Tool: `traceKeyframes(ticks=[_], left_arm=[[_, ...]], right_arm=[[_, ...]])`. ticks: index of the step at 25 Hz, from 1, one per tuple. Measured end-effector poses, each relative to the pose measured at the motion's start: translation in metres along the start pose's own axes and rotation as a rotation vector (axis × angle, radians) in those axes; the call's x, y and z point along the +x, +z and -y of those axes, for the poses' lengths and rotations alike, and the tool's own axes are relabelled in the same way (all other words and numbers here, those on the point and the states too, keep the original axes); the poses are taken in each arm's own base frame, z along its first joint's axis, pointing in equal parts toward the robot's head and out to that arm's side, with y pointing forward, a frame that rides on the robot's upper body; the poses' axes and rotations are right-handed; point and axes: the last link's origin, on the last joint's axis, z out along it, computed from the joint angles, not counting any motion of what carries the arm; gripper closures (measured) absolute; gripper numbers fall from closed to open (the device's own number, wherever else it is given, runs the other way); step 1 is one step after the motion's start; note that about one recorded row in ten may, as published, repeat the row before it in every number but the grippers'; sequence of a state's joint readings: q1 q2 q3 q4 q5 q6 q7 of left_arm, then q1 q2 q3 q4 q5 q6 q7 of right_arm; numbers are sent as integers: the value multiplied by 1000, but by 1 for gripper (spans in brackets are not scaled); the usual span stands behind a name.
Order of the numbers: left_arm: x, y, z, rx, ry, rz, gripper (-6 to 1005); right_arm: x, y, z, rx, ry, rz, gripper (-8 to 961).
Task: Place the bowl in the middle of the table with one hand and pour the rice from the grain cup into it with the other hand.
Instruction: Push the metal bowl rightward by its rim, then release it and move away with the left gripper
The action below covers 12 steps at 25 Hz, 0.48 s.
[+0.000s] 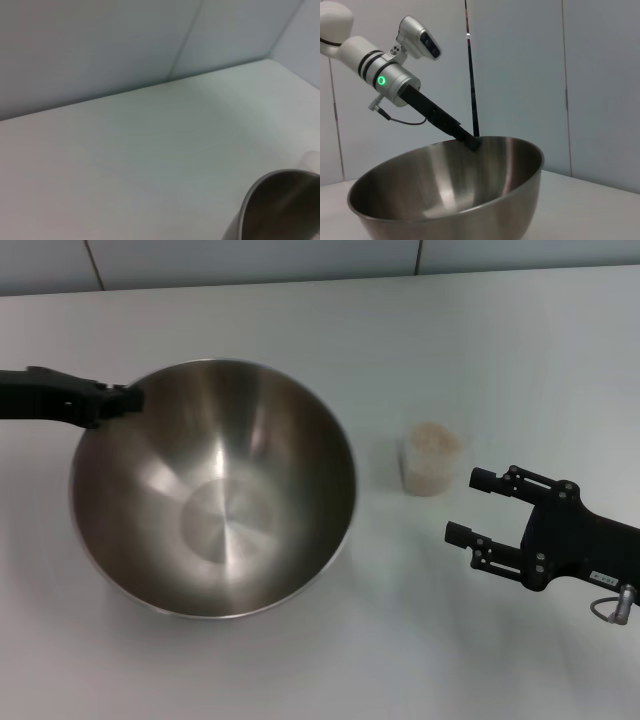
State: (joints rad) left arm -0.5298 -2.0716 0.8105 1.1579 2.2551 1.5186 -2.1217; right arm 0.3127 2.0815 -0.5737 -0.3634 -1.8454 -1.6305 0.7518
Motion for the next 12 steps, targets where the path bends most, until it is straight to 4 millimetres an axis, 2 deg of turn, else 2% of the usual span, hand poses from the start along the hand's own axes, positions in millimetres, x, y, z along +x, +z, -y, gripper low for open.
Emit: traceKeyframes(ticks=[12], left_arm=[[21,22,-16,-46,72,13,949]], right_arm=[[2,-1,-2,-3,2,-3,239]])
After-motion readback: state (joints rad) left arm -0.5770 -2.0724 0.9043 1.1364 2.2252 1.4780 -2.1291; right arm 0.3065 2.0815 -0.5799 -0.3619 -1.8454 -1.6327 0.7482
